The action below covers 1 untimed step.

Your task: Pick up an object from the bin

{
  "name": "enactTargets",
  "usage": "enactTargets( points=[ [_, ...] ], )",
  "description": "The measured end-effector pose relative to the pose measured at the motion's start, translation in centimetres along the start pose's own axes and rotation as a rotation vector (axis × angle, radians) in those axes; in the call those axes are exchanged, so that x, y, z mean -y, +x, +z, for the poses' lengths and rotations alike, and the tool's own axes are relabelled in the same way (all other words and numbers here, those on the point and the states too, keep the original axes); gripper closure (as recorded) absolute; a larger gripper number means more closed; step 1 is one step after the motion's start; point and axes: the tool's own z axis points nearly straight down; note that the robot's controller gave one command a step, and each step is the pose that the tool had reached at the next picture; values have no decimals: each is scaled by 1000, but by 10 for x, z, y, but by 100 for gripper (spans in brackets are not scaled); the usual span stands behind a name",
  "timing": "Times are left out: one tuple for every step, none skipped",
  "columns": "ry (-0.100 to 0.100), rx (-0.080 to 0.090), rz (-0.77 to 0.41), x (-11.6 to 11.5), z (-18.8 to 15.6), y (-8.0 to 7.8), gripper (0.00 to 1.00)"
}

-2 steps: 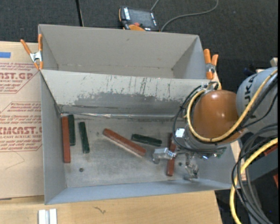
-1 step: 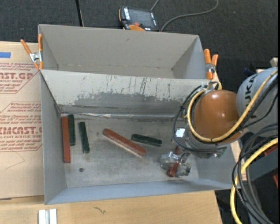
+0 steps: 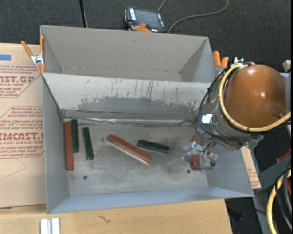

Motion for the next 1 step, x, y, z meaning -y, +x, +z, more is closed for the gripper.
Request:
enactTargets(
  points=[
    [-1, 0, 27, 2, -51, 0, 100]
  ],
)
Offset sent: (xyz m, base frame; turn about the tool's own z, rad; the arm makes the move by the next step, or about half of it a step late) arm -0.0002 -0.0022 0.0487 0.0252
